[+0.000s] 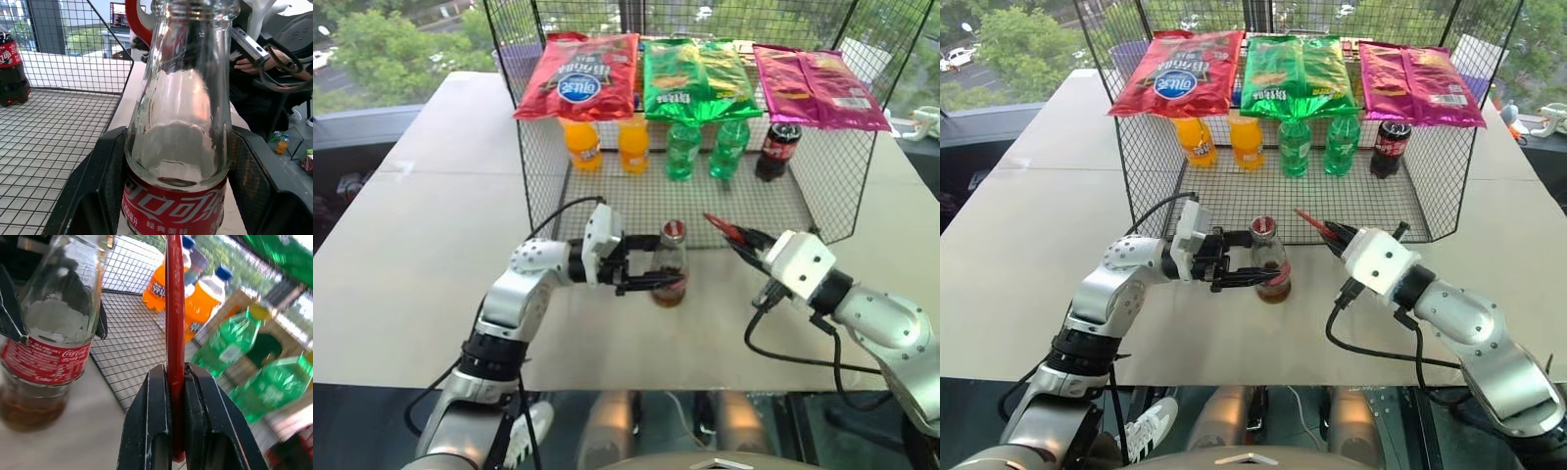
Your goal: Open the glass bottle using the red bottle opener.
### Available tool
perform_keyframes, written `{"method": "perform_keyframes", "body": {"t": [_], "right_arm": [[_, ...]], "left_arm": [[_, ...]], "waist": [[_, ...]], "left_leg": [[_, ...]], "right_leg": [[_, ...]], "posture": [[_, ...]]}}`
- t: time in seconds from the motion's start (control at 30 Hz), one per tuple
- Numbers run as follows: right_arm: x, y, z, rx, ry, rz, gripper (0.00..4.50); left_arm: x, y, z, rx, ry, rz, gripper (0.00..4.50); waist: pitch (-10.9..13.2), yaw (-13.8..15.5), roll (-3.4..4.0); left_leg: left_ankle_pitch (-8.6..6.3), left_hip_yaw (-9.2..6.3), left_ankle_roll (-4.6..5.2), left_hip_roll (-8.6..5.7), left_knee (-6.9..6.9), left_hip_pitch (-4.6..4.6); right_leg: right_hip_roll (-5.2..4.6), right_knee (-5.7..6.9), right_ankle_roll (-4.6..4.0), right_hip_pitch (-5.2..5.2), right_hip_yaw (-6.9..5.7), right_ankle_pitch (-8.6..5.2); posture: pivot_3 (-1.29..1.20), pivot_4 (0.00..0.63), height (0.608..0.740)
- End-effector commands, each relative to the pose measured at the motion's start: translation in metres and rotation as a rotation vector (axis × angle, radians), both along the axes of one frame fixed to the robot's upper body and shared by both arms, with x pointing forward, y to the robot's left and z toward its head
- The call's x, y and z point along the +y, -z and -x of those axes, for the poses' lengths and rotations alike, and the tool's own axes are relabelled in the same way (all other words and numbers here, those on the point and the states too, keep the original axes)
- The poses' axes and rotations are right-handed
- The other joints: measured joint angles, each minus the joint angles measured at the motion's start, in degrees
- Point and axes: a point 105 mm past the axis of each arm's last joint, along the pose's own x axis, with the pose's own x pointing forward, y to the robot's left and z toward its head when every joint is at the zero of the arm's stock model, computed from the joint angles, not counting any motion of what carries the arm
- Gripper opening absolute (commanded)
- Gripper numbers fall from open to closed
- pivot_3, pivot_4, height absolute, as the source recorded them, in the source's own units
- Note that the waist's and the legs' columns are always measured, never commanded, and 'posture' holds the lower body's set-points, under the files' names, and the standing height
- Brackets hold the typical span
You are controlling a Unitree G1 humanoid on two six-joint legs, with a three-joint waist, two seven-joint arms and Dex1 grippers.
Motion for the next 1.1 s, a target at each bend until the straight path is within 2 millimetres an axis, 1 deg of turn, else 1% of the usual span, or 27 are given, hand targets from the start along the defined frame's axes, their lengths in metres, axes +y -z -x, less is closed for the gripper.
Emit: {"method": "perform_keyframes", "body": {"t": [0.03, 0.17, 0.4, 0.57, 0.67, 0.73, 0.93, 1.1], "right_arm": [[0.010, -0.009, 0.002, -0.109, -0.034, 0.037, 0.00], [0.021, -0.006, 0.003, -0.185, -0.075, 0.099, 0.00], [0.028, -0.001, 0.004, -0.272, -0.114, 0.160, 0.00], [0.036, -0.002, 0.007, -0.357, -0.104, 0.144, 0.00], [0.036, 0.008, 0.005, -0.392, -0.080, 0.162, 0.00], [0.039, 0.019, 0.003, -0.407, -0.067, 0.185, 0.00], [0.048, 0.043, 0.002, -0.437, -0.053, 0.210, 0.00], [0.052, 0.052, 0.006, -0.447, -0.025, 0.200, 0.00]], "left_arm": [[-0.001, -0.002, 0.000, -0.020, 0.015, -0.008, 2.59], [-0.002, -0.001, 0.000, -0.019, 0.023, -0.011, 2.59], [-0.005, -0.004, -0.002, -0.016, 0.026, -0.005, 2.59], [-0.007, -0.007, -0.004, 0.001, 0.022, 0.008, 2.59], [-0.008, -0.009, -0.005, 0.009, 0.022, 0.014, 2.59], [-0.008, -0.010, -0.005, 0.014, 0.023, 0.015, 2.59], [-0.010, -0.014, -0.005, 0.022, 0.031, 0.016, 2.59], [-0.011, -0.017, -0.005, 0.026, 0.036, 0.017, 2.59]], "waist": [[0.00, 0.01, 0.00], [0.00, 0.00, 0.00], [0.00, 0.00, 0.00], [0.00, 0.02, 0.00], [-0.01, 0.07, 0.00], [-0.01, 0.02, -0.01], [-0.06, 0.02, 0.00], [-0.11, 0.01, -0.01]], "left_leg": [[0.00, 0.00, 0.00, 0.00, 0.00, 0.00], [0.00, 0.01, 0.00, 0.00, 0.01, 0.00], [0.00, 0.01, -0.01, -0.01, 0.06, 0.02], [0.01, 0.01, -0.01, -0.01, 0.08, 0.04], [0.01, 0.00, -0.01, -0.01, 0.12, 0.03], [0.01, 0.02, -0.01, -0.02, 0.13, 0.04], [0.02, 0.02, -0.03, -0.02, 0.14, 0.11], [0.03, 0.04, -0.04, -0.02, 0.14, 0.14]], "right_leg": [[0.00, 0.01, 0.00, 0.00, 0.00, 0.00], [0.00, 0.03, 0.00, -0.01, 0.00, 0.00], [-0.01, 0.10, 0.00, 0.01, 0.01, 0.00], [0.00, 0.15, 0.00, 0.01, 0.01, 0.00], [-0.02, 0.17, 0.00, 0.02, 0.01, 0.00], [-0.04, 0.17, 0.00, 0.03, 0.04, 0.00], [-0.03, 0.23, -0.01, 0.04, 0.04, -0.01], [-0.04, 0.26, -0.01, 0.06, 0.08, -0.01]], "posture": [[0.00, 0.150, 0.740], [0.00, 0.150, 0.740], [0.00, 0.150, 0.740], [0.00, 0.150, 0.740], [0.00, 0.150, 0.740], [0.00, 0.150, 0.740], [0.00, 0.150, 0.740], [0.00, 0.150, 0.740]]}}
